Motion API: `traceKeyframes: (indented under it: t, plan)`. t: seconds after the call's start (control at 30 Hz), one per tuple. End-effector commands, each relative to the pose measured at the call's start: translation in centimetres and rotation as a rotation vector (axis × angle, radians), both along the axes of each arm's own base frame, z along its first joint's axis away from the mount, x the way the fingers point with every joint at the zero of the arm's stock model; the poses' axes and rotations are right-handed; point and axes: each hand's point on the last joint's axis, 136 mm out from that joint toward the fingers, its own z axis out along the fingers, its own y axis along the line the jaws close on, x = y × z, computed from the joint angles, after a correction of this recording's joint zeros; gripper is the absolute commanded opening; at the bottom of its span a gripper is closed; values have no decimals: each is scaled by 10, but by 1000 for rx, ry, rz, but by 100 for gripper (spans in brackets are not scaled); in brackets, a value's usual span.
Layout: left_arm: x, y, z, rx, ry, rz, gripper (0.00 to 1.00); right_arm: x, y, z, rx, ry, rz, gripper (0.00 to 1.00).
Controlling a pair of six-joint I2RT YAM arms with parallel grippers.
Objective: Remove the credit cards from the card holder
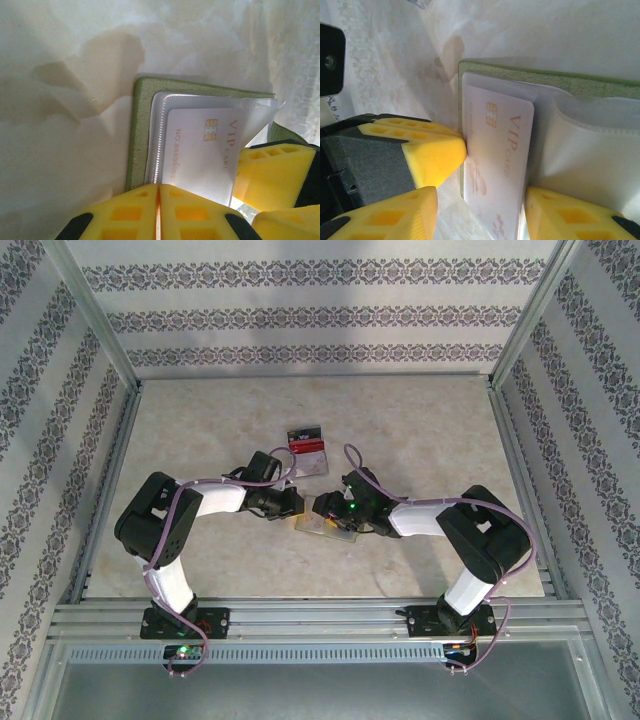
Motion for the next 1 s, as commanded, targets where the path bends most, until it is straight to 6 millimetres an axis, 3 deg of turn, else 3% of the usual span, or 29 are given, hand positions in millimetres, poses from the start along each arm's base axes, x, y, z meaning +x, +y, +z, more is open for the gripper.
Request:
traceKeyframes:
  t: [0.0,0.4,0.8,0.97]
  plan:
    - [-7,9,-16,57,46,-4,11,7,8,23,93,-61,0,49]
    - [-8,10,-19,60,51,-4,11,9,7,27,140,-81,-14,44]
    - [-8,10,-19,67,51,-7,11,10,20,15,162,-56,-5,44]
    - [-9,13,-22,83,56,-7,11,11,18,21,181,-73,-13,41]
